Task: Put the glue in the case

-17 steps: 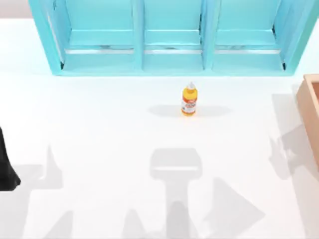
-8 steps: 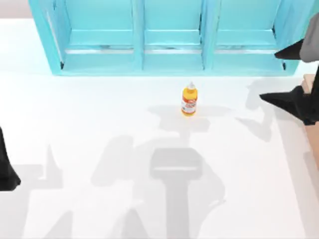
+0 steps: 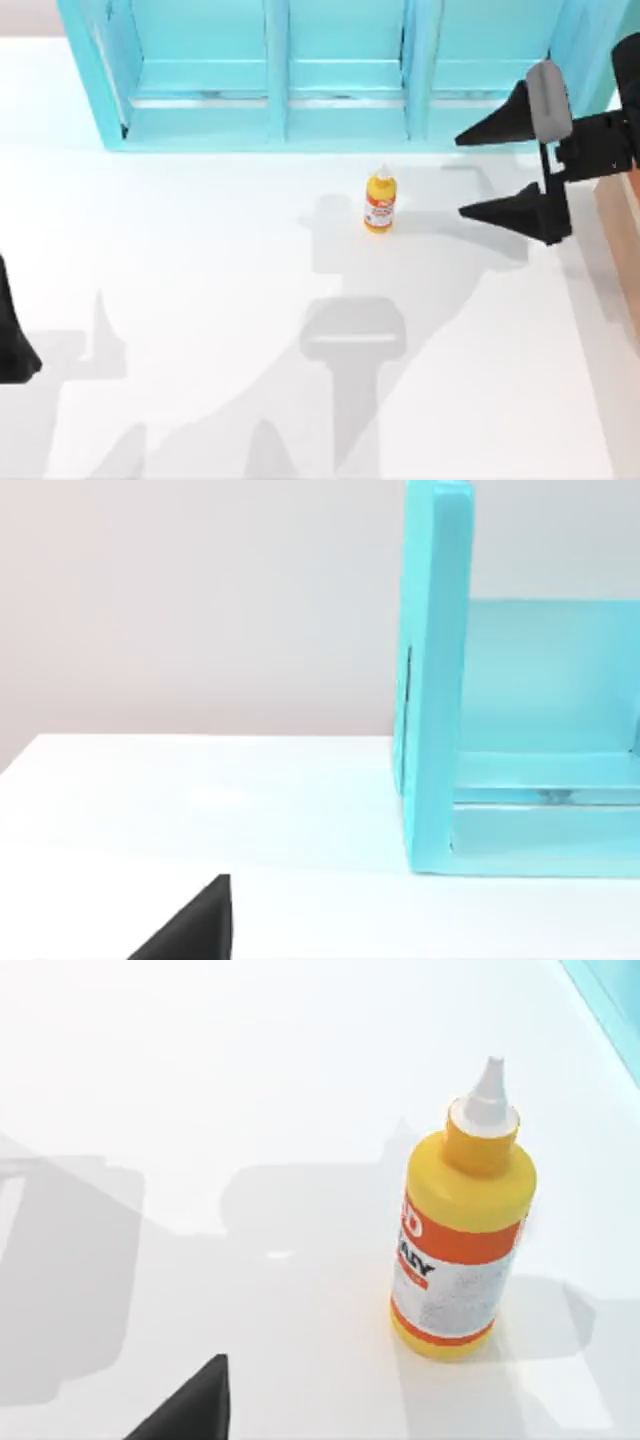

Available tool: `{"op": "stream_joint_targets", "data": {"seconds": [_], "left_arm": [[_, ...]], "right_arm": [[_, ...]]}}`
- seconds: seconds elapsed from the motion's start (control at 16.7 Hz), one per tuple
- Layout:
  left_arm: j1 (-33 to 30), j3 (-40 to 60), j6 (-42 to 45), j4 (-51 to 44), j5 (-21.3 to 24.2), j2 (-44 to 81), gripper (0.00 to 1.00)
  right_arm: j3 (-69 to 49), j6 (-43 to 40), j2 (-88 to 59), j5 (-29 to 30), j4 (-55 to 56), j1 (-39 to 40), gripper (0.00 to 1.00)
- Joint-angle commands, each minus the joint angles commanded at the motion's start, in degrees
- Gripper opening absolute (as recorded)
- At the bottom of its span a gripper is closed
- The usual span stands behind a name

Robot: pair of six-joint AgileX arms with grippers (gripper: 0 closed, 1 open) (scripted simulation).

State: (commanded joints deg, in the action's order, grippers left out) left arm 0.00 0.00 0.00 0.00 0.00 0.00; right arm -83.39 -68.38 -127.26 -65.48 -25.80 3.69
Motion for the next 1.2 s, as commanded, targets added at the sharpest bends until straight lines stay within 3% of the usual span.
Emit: {"op": "stream_joint_targets", "data": {"seconds": [0.24,0.66,1.2], "left_arm": [[0.0,0.0,0.0,0.0,0.0,0.0,1.0],[0.0,0.0,0.0,0.0,0.0,0.0,1.0],[0.0,0.0,0.0,0.0,0.0,0.0,1.0]], "right_arm": [[-6.4,-5.0,-9.3,-4.8,-1.8,0.0,1.0],[-7.0,-5.5,-10.2,-5.3,-1.8,-0.2,1.0],[-1.9,12.8,-8.8,-2.7,19.0,6.8,1.0]]}}
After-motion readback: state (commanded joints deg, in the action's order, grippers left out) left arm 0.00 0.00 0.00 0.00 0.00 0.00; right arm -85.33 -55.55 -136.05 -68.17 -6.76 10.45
